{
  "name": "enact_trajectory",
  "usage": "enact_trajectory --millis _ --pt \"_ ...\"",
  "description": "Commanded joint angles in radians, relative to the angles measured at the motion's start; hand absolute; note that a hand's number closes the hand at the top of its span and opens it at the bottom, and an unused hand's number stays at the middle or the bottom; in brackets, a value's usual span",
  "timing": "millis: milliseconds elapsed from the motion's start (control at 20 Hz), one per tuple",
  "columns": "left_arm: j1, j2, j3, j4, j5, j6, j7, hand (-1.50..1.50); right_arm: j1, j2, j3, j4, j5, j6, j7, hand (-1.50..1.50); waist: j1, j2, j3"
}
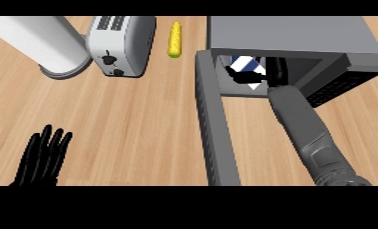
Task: Pick up the milk, place it into the microwave and close the microwave
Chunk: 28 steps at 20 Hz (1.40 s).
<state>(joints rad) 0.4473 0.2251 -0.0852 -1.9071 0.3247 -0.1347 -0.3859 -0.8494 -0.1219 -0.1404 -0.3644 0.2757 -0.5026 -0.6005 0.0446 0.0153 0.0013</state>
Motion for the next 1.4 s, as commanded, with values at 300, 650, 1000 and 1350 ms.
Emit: enact_trajectory --millis 300,650,1000,1350 --pt "-0.050 0.022 0.028 0.028 -0.036 0.009 0.017 -1.50 -0.134 -0.101 -0.009 0.187 0.076 -0.194 0.039 1.50 0.050 0.025 0.002" --pt "-0.070 0.036 -0.003 0.009 -0.098 0.019 0.042 -1.50 -0.211 -0.146 0.004 0.252 0.114 -0.280 0.100 -1.50 0.074 0.036 0.003" --pt "-0.090 0.059 0.016 0.050 -0.094 -0.012 0.032 -1.50 -0.217 -0.095 0.039 0.302 0.156 -0.325 0.122 -1.50 0.088 0.042 0.003" --pt "-0.092 0.029 -0.022 0.067 -0.132 0.001 0.013 -1.50 -0.200 -0.115 0.003 0.272 0.115 -0.122 0.021 -1.50 0.070 0.040 0.005"
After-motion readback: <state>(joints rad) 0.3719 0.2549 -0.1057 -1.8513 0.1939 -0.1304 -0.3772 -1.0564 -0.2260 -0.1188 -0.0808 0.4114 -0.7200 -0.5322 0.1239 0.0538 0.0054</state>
